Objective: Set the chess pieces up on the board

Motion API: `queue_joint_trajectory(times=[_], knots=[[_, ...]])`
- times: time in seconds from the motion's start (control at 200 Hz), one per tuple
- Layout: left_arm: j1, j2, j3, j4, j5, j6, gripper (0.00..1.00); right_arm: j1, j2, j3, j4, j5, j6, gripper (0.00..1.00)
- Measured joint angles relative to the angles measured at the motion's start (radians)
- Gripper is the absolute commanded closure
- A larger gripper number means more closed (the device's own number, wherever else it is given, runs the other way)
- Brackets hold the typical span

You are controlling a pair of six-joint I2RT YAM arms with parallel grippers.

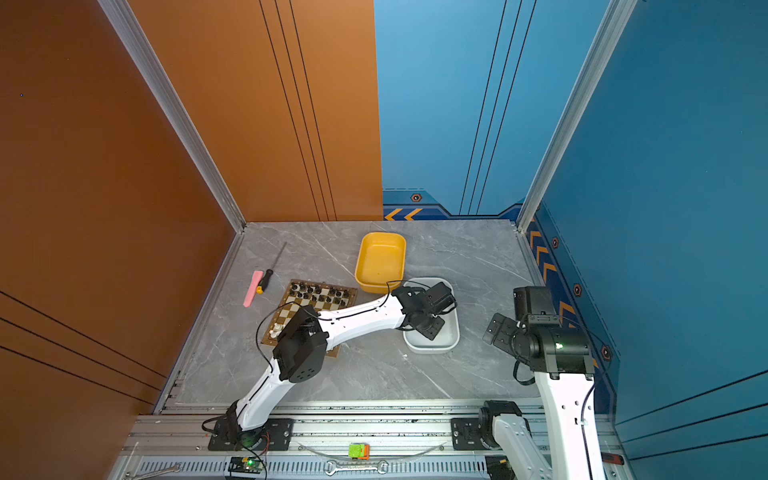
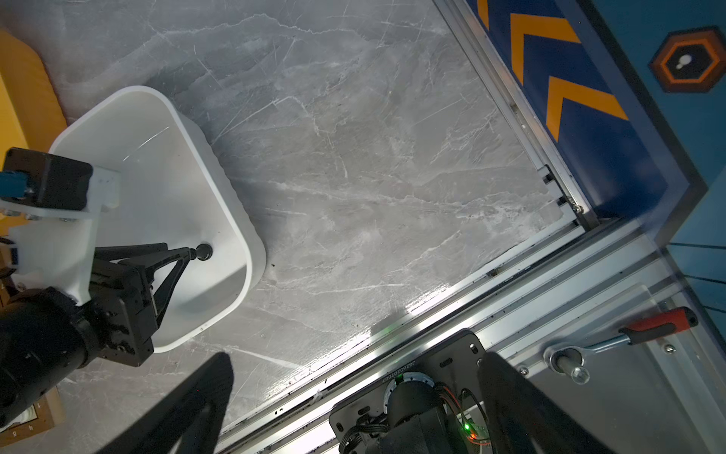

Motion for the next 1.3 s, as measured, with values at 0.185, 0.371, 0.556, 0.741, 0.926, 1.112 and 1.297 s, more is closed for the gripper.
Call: queue_joint_trajectory(times=[0.185, 0.371, 0.556, 0.741, 0.926, 1.112, 1.297], knots=[[0.006, 0.001, 0.0, 0.0, 0.004, 0.0, 0.73, -0.007, -0.007, 0.0, -0.008, 0.0, 0.0, 0.0], [0.008, 0.009, 0.007, 0.0, 0.008, 0.0, 0.73, -0.007, -0.019, 0.0, -0.014, 0.0, 0.0, 0.0], [0.009, 0.034, 0.016, 0.0, 0.016, 0.0, 0.73, -0.013, -0.024, 0.0, -0.023, 0.0, 0.0, 0.0], [0.011, 0.042, 0.02, 0.0, 0.017, 0.007, 0.78, -0.013, -0.024, 0.0, -0.025, 0.0, 0.0, 0.0], [0.02, 0.042, 0.034, 0.0, 0.019, 0.007, 0.8, -0.013, -0.024, 0.0, -0.026, 0.0, -0.005, 0.0], [0.024, 0.042, 0.044, 0.0, 0.019, 0.016, 0.91, -0.013, -0.024, 0.0, -0.025, 0.0, -0.011, 0.0], [0.026, 0.042, 0.044, -0.006, 0.019, 0.019, 0.95, -0.014, -0.022, 0.0, -0.025, 0.0, -0.019, 0.0]])
